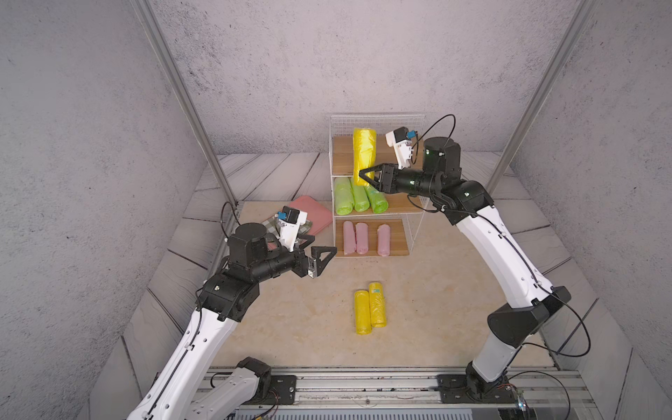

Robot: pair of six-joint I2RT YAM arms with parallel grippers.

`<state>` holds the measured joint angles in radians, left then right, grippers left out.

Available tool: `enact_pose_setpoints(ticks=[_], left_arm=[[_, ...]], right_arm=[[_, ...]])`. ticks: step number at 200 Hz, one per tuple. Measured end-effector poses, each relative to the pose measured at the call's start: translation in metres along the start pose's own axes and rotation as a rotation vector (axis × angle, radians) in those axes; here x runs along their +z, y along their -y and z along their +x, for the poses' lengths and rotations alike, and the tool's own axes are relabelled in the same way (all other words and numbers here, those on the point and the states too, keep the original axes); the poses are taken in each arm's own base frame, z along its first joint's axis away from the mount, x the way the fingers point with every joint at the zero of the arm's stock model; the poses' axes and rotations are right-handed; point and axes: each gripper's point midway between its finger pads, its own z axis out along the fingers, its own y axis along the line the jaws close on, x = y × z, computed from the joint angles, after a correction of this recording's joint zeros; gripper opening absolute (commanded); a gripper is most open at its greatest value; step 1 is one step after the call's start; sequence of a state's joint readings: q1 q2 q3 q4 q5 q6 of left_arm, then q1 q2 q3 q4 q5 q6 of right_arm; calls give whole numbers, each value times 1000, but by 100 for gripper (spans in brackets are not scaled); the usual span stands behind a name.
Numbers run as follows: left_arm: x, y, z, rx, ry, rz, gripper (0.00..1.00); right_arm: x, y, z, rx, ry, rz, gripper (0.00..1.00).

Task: Sort the rolls of trash bags by color and place them on the shelf
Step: Place the roll of trash bags on the shelf.

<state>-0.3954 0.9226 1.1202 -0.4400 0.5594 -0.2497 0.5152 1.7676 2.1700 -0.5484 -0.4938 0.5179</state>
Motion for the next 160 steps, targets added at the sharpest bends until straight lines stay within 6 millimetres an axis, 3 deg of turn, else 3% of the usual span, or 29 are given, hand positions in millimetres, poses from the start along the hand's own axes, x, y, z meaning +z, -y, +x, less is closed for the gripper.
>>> enact_pose_setpoints(ticks=[47,99,119,160], left_arm=[[9,-17,19,-1,-69,-51,97],[13,-26,33,-17,-112,-79,97],[14,-30,40,-23,-128,-88,97],[14,-32,43,-21,-139,-97,97]], right_arm=[[14,29,-33,123,57,22,0],[43,39,-36,233,57,-37,0],[55,43,-33,263,50,-68,6],[59,37,-37,293,57,-116,19]])
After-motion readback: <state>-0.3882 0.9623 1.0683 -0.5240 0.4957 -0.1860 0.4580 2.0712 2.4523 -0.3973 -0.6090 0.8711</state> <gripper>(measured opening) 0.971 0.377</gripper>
